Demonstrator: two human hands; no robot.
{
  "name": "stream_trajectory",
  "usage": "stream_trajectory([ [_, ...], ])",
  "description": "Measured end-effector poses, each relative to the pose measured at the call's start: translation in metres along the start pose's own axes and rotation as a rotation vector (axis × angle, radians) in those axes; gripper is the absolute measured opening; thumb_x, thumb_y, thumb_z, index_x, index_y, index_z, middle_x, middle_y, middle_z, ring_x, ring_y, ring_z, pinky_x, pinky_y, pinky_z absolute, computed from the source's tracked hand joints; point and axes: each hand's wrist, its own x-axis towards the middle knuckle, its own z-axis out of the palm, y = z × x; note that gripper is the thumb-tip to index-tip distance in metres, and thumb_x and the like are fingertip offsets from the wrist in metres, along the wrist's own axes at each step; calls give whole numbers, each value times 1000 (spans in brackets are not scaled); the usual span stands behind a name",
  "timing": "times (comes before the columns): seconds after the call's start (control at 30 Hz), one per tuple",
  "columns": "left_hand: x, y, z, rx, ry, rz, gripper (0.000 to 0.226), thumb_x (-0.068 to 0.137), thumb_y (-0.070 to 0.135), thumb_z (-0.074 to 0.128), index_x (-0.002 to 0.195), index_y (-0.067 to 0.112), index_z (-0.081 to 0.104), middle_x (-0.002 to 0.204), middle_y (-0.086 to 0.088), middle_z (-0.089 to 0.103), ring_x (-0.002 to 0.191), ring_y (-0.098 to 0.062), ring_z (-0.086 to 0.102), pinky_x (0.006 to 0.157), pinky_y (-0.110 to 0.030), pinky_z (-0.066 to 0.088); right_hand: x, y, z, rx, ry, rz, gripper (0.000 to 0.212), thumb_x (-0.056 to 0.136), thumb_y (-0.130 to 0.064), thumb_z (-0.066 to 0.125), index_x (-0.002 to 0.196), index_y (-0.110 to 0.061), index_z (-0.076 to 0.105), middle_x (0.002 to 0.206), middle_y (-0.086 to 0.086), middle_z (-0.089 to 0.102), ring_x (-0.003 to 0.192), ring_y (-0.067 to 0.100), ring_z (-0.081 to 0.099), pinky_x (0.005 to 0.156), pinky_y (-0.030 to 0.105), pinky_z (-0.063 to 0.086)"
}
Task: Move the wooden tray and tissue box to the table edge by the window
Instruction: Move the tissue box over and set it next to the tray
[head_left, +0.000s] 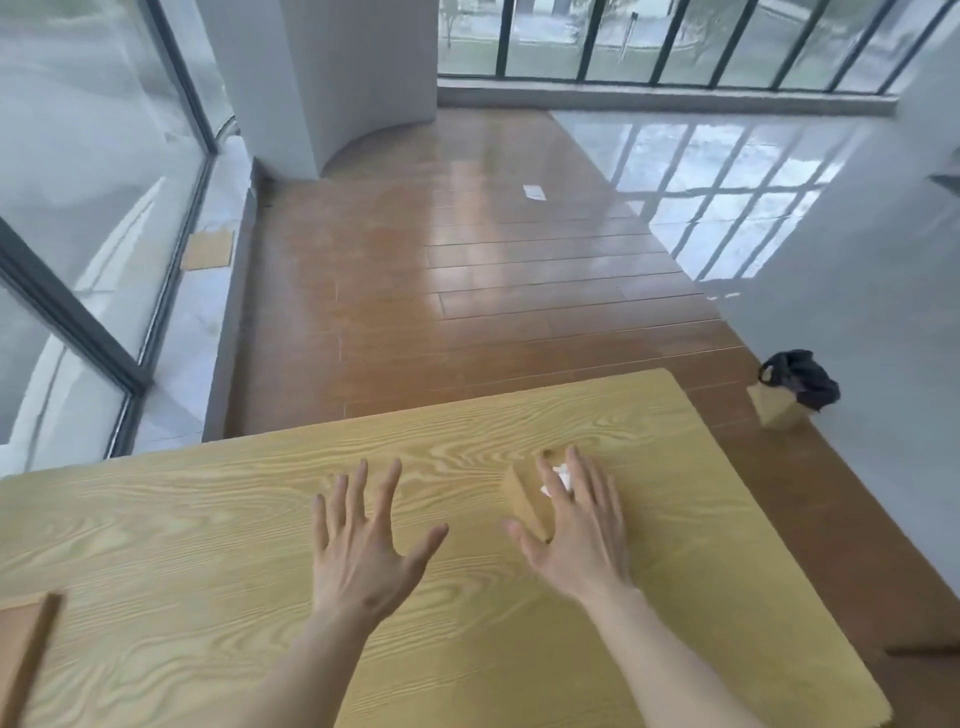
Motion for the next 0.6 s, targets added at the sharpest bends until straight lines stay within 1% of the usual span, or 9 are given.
stream_trajectory([
  [0.1, 11, 42, 22, -46, -36, 4, 97, 77, 92, 25, 158, 45, 0, 171, -2, -3, 157, -21, -10, 126, -47, -7, 9, 49, -3, 54, 4, 78, 105, 74, -94, 7, 162, -38, 10, 173, 5, 1, 160, 25, 0, 129, 50, 5],
  [0.2, 17, 74, 43, -71, -96, -9, 96, 78, 91, 28, 157, 46, -2, 171, -1, -2, 157, -21, -7, 127, -46, -5, 18, 82, -6, 71, -18, 125, 98, 81, -92, 22, 162, -40, 5, 173, 4, -1, 159, 23, -2, 129, 48, 5],
  [0.27, 21, 93, 54, -117, -139, -28, 95, 78, 89, 30, 156, 47, -3, 170, 0, -1, 157, -21, -2, 127, -44, -2, 26, 98, -6, 143, -42, 158, 95, 83, -90, 27, 162, -40, 5, 173, 3, 0, 159, 22, -3, 129, 47, 6],
  [0.33, 25, 107, 66, -184, -175, -64, 95, 78, 87, 36, 157, 47, -1, 170, 2, 2, 157, -22, 4, 127, -44, 2, 34, 109, -4, 251, -88, 187, 95, 83, -89, 32, 161, -41, 7, 173, 0, 1, 159, 22, 0, 128, 49, 12],
  [0.37, 27, 113, 72, -223, -187, -87, 95, 78, 85, 40, 156, 47, 1, 170, 3, 4, 156, -23, 7, 127, -44, 7, 39, 113, -3, 318, -115, 202, 95, 83, -88, 36, 161, -42, 9, 173, -1, 3, 159, 22, 3, 126, 50, 16],
  [0.43, 29, 123, 82, -325, -210, -128, 95, 78, 82, 49, 155, 50, 4, 169, 4, 9, 155, -22, 13, 123, -46, 22, 47, 121, 3, 467, -150, 238, 93, 83, -83, 46, 161, -41, 14, 173, -3, 10, 158, 20, 8, 124, 50, 22],
  [0.5, 32, 133, 90, -451, -222, -177, 94, 80, 73, 60, 155, 49, 8, 165, 7, 17, 151, -18, 21, 114, -43, 35, 54, 125, 9, 594, -165, 275, 92, 85, -77, 54, 160, -39, 19, 172, -4, 16, 158, 17, 11, 123, 48, 24],
  [0.57, 35, 140, 99, -566, -242, -269, 92, 83, 58, 69, 155, 46, 13, 160, 7, 25, 147, -18, 31, 105, -40, 41, 61, 128, 16, 699, -182, 311, 89, 86, -70, 61, 160, -36, 23, 170, -3, 21, 157, 17, 14, 125, 47, 24],
  [0.6, 37, 142, 103, -623, -256, -325, 91, 84, 52, 71, 155, 44, 15, 159, 5, 27, 146, -20, 34, 106, -40, 42, 64, 129, 19, 740, -195, 328, 88, 87, -66, 64, 160, -35, 25, 169, -3, 23, 156, 18, 18, 125, 47, 25],
])
